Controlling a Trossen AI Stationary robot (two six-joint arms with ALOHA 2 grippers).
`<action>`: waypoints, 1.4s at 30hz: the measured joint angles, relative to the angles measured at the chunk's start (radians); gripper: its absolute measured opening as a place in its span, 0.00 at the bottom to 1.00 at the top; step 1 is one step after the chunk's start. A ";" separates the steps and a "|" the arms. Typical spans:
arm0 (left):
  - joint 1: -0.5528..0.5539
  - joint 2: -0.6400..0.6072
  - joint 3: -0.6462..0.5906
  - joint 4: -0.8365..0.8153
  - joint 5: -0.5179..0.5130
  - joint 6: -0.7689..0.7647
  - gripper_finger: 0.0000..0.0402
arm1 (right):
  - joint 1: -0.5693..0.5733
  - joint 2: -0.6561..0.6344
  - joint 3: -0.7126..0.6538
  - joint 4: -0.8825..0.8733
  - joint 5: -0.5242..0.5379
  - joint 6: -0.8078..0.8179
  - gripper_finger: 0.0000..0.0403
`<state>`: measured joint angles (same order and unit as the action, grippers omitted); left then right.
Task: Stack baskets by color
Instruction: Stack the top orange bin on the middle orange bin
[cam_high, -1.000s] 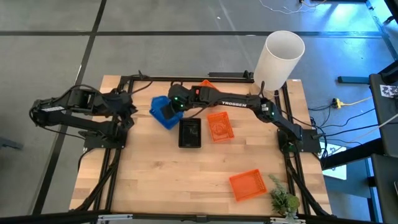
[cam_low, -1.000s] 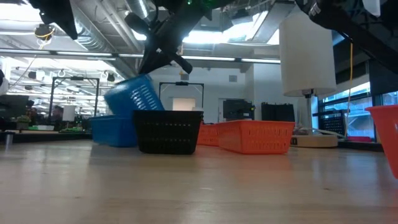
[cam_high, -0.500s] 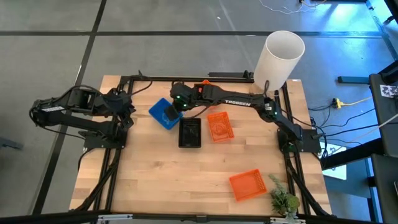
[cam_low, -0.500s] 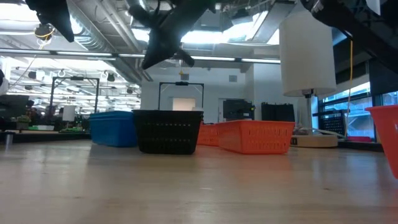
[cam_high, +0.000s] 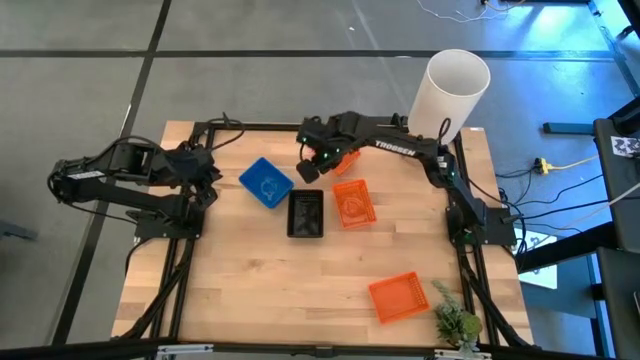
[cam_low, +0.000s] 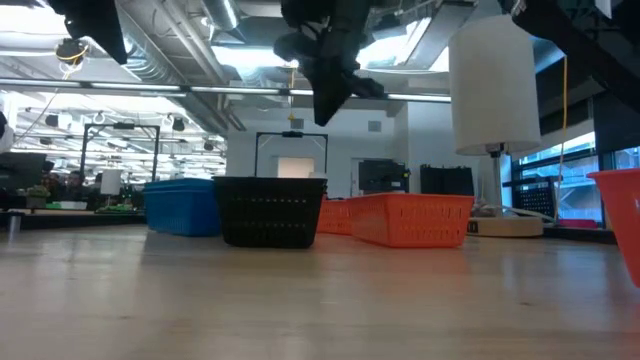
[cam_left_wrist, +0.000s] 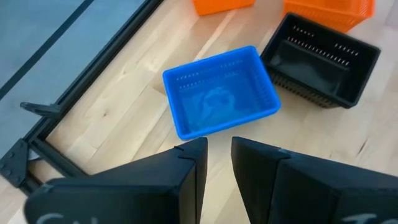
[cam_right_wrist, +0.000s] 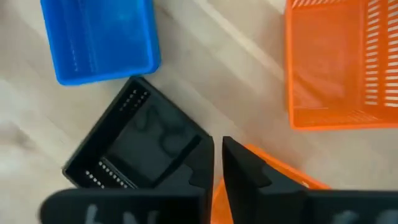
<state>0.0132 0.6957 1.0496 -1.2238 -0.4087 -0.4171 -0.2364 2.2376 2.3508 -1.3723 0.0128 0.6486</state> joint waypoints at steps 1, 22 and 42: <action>0.000 0.000 0.000 0.003 0.000 0.000 0.16 | -0.016 0.000 0.000 0.002 -0.022 -0.002 0.09; 0.000 0.000 0.000 0.012 0.002 -0.002 0.16 | -0.146 0.021 -0.052 0.025 -0.140 -0.138 0.04; 0.000 0.000 0.000 0.012 0.002 0.000 0.16 | -0.187 0.032 -0.297 0.233 -0.138 -0.208 0.31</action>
<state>0.0135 0.6956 1.0494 -1.2114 -0.4067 -0.4175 -0.4233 2.2695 2.0541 -1.1398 -0.1253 0.4405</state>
